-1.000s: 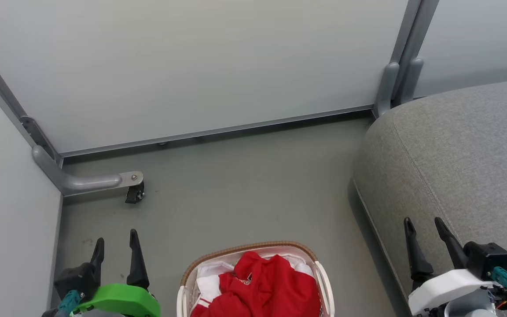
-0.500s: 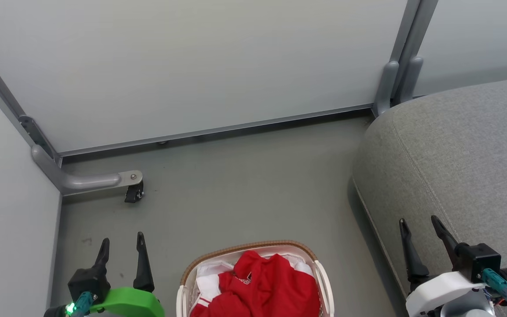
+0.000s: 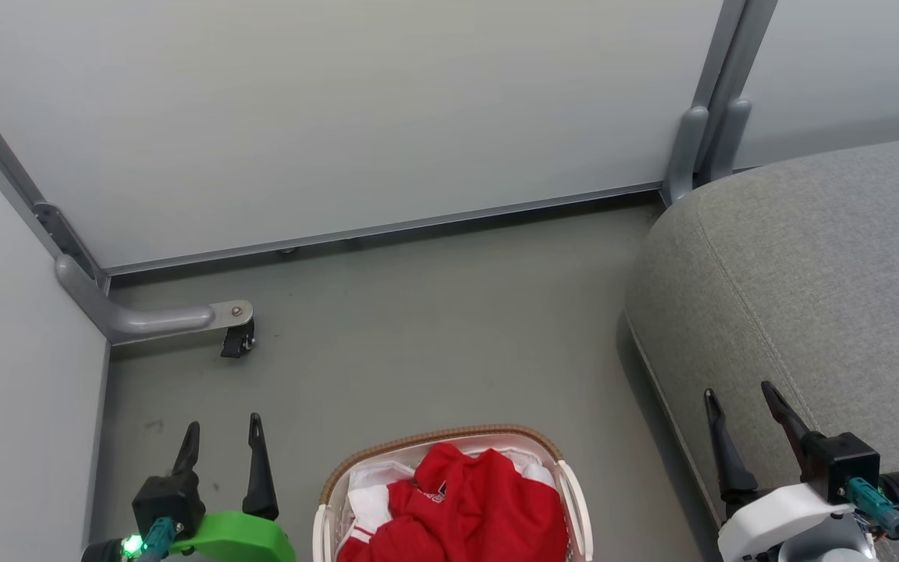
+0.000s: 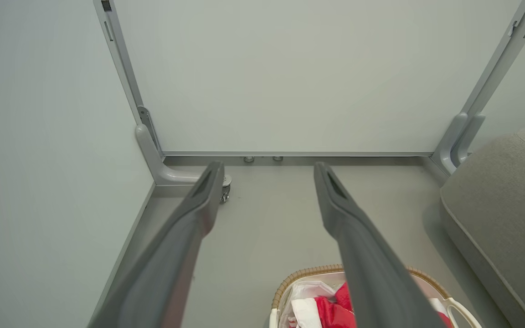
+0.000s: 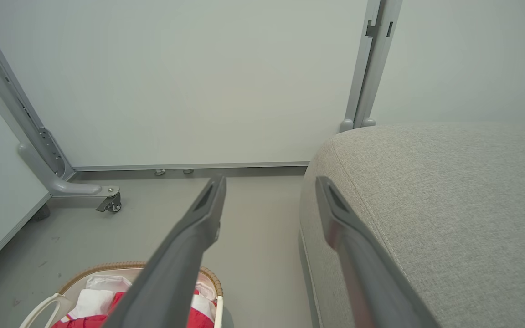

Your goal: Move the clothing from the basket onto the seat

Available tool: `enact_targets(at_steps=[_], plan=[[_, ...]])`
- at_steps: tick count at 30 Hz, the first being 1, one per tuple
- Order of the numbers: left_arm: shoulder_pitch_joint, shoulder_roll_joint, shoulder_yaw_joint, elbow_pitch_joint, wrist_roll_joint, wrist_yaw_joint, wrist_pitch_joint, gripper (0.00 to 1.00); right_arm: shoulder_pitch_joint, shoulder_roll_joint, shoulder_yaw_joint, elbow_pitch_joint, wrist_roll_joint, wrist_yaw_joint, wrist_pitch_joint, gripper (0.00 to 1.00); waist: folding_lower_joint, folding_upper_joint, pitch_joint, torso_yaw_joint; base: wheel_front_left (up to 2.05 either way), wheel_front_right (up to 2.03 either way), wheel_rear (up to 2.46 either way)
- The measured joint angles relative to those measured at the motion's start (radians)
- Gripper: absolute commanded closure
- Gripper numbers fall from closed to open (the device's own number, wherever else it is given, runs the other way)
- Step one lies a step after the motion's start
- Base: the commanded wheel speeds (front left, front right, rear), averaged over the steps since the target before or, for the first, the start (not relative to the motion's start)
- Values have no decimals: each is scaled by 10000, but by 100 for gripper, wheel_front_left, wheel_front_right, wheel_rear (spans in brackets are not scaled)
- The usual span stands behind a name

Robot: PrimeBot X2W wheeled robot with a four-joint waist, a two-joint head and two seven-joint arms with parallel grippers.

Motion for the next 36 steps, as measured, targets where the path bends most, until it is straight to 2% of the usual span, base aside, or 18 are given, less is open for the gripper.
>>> enact_targets(at_steps=[19, 27, 32, 36], plan=[[-71, 2, -128, 71, 82, 0, 0, 0, -7, 0, -29, 21, 36, 0, 0, 0, 0, 0, 179, -19, 0, 0, 0], [-437, 4, -780, 268, 178, -111, 0, 0, -307, 0, -84, -134, 63, 0, -2, 0, 0, 0, 742, -89, 0, 0, 0], [-982, 6, -1440, 1170, 539, -263, -2, 0, -687, -6, -67, -222, 73, 0, -2, 0, 0, 0, 1319, -184, 0, 0, 0], [-1657, 6, -2034, 2512, 884, -510, -2, 0, -1031, -4, 19, -265, 128, 2, -2, 0, 0, 0, 1873, -304, 0, 0, 0]])
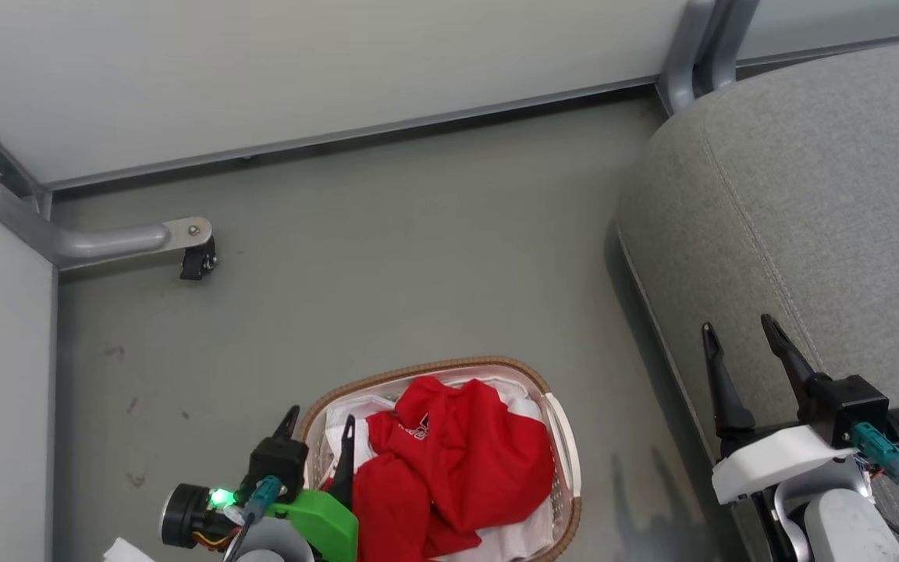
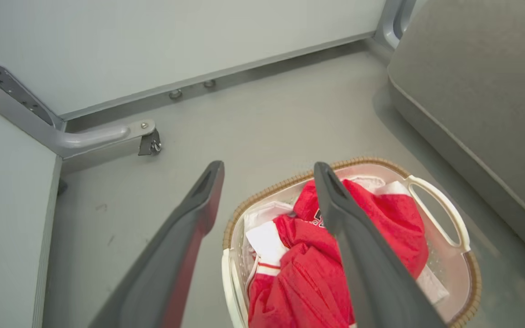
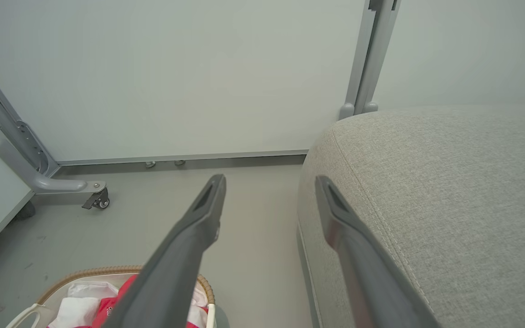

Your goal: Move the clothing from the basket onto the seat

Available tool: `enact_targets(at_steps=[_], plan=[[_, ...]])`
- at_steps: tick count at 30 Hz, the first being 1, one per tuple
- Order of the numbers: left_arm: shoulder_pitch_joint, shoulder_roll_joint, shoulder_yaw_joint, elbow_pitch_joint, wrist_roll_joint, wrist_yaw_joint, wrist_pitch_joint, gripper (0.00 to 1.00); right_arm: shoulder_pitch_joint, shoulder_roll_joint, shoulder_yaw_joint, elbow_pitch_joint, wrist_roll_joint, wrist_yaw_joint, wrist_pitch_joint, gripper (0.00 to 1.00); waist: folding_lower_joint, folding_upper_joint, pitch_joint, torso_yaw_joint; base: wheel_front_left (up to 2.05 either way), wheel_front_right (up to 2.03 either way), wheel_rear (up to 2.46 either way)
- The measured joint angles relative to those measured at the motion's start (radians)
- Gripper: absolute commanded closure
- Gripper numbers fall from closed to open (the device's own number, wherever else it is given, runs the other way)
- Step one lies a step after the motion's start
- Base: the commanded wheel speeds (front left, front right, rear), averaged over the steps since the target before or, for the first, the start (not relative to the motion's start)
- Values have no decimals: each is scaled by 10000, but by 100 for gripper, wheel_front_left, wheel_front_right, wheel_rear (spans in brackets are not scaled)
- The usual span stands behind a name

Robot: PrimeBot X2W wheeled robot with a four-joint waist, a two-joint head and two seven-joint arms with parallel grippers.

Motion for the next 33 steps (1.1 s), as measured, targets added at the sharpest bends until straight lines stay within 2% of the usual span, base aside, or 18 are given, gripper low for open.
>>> enact_targets(at_steps=[6, 14, 25, 33], plan=[[-1099, -2, -838, 2140, 215, -314, 173, 0, -443, -8, 255, -29, 173, 0, 0, 0, 0, 0, 810, -266, 0, 0, 0], [-2252, 102, -1275, 4128, 596, -447, 380, 0, -1051, -10, 744, -111, 619, 2, 0, 0, 0, 0, 1828, -841, 0, 0, 0], [-3055, 569, -1281, 5553, 518, -374, 430, 0, -1658, -15, 1227, -270, 1158, 2, 0, 0, 1, 0, 3307, -1675, 0, 0, 0], [-3598, 629, -1300, 6015, 405, -284, 602, 0, -1890, -13, 1492, -336, 1492, 2, 0, 0, 1, 0, 4254, -2117, 0, 0, 0]])
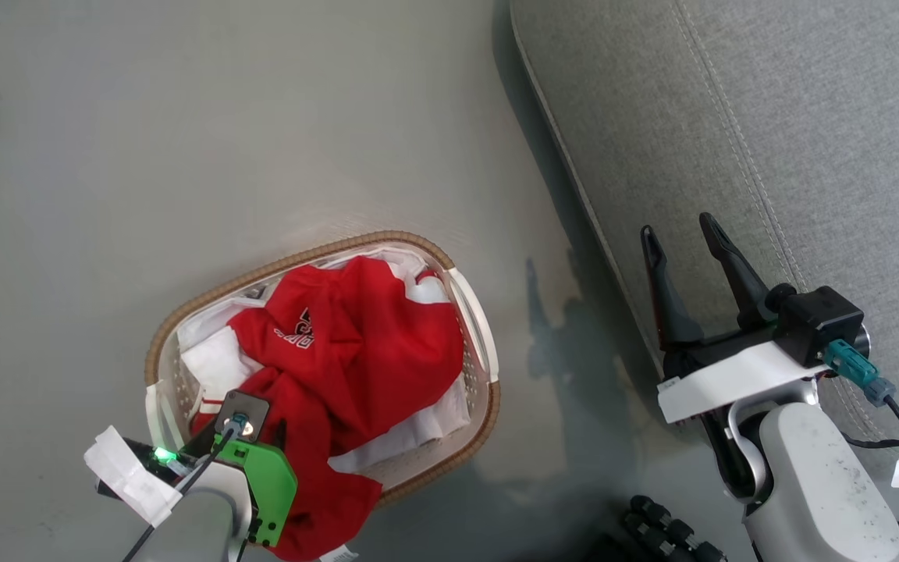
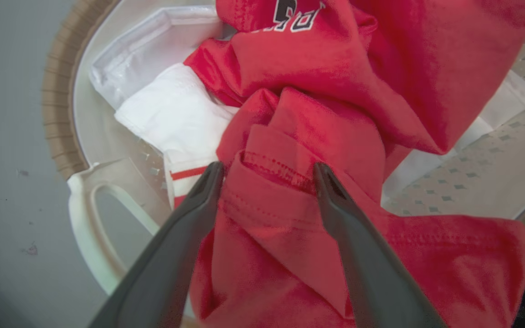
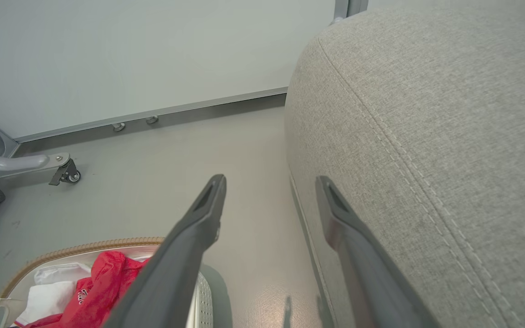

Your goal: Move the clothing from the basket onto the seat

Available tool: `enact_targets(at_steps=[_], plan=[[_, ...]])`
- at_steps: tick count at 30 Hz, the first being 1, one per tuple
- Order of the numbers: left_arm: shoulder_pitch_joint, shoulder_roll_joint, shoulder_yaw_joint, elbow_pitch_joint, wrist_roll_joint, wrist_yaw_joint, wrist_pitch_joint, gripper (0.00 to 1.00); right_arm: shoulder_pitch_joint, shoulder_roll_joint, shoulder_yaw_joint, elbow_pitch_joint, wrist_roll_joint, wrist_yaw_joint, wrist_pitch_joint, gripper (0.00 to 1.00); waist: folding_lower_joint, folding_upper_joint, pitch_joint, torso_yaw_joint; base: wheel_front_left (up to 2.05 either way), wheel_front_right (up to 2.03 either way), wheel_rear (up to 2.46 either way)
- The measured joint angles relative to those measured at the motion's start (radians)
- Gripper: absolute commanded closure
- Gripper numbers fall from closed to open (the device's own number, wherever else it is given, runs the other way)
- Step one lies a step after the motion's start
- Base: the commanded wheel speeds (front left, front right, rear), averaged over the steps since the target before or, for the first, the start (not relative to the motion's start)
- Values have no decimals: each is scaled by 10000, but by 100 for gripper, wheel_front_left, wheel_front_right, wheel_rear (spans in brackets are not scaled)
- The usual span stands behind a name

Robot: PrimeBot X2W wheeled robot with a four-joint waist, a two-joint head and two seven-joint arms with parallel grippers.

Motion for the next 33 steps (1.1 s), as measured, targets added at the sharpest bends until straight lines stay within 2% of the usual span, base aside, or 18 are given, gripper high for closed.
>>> enact_targets(at_steps=[7, 8, 9, 10, 13, 14, 23, 33], plan=[[-271, 65, 50, 226, -184, 291, 288, 0, -158, 2, 190, -12, 171, 0, 0, 0, 0, 0, 521, -288, 0, 0, 0], [-271, 77, 50, 267, -230, 290, 345, 11, -158, 2, 205, -10, 176, 0, 0, 0, 0, 0, 568, -327, 0, 0, 0], [-270, 90, 61, 290, -259, 288, 364, 33, -159, 2, 215, -10, 186, 0, 0, 0, 0, 0, 603, -360, 0, 0, 0], [-270, 98, 63, 301, -282, 286, 372, 59, -162, 2, 222, -6, 192, 0, 0, 0, 0, 0, 624, -383, 0, 0, 0], [-268, 125, 6, 339, -322, 268, 397, 98, -174, 2, 224, 33, 205, 0, 0, 0, 0, 0, 626, -409, 0, 0, 0], [-266, 138, -31, 347, -318, 265, 384, 100, -186, 2, 238, 54, 211, 0, 0, 0, 0, 0, 603, -407, 0, 0, 0], [-222, -10, -17, 378, -545, 173, 79, 100, -188, 6, 211, 255, 125, 0, 0, 0, 0, 0, 89, -295, 0, 0, 0], [-183, -347, -316, -301, -708, -232, -451, 100, 232, 10, -238, 510, -598, 0, 0, 0, -1, 0, -1132, 77, 0, 0, 0]])
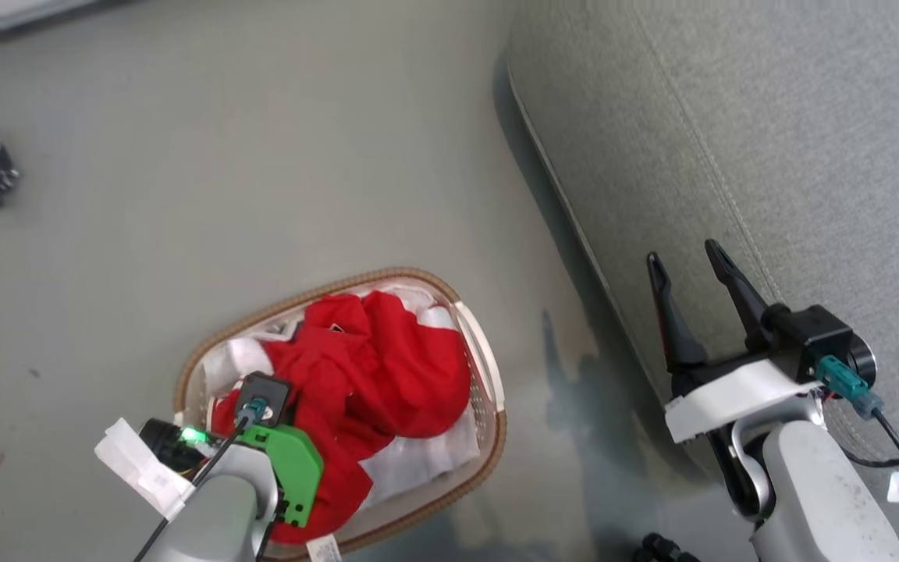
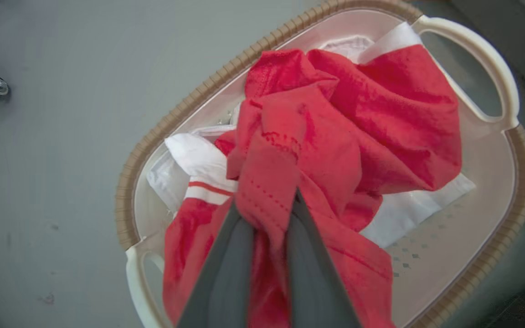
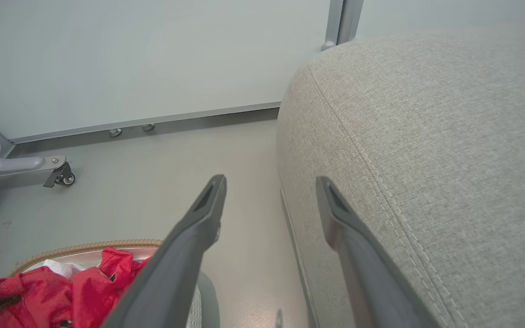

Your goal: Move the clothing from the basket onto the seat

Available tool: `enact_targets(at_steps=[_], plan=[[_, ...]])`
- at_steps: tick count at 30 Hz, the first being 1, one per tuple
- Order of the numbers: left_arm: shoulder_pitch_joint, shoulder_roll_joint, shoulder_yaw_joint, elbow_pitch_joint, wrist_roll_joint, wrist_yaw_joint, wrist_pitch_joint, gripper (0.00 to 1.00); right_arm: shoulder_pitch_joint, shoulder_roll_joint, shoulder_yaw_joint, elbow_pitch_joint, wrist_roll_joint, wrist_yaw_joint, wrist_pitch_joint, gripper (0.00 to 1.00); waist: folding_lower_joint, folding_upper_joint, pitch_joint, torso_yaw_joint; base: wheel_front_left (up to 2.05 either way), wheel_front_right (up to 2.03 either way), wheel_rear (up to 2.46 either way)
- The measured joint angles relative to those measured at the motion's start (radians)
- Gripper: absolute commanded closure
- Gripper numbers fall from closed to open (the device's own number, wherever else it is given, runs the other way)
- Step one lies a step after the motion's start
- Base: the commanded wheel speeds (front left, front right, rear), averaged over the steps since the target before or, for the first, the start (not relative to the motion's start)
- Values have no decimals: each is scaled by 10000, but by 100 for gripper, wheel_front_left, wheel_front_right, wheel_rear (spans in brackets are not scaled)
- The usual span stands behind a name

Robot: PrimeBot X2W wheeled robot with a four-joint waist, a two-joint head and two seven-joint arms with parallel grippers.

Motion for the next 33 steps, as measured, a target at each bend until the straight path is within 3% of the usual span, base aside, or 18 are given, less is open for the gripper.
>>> enact_targets(at_steps=[13, 24, 33], plan=[[364, -130, -267, -2909, -322, -295, -132, 100, 1221, -2, -341, 311, -821, 0, 0, 0, -1, 0, -2349, 612, 0, 0, 0], [-360, 527, -1154, -5515, -347, -416, 31, 100, 2067, 0, -249, 468, -1248, 0, 0, 0, -1, 0, -4368, 889, 0, 0, 0], [-1734, 1116, -2142, -7421, -617, -431, 384, 100, 2034, -4, 8, 500, -1440, 0, 0, 0, -1, 0, -5347, 946, 0, 0, 0]])
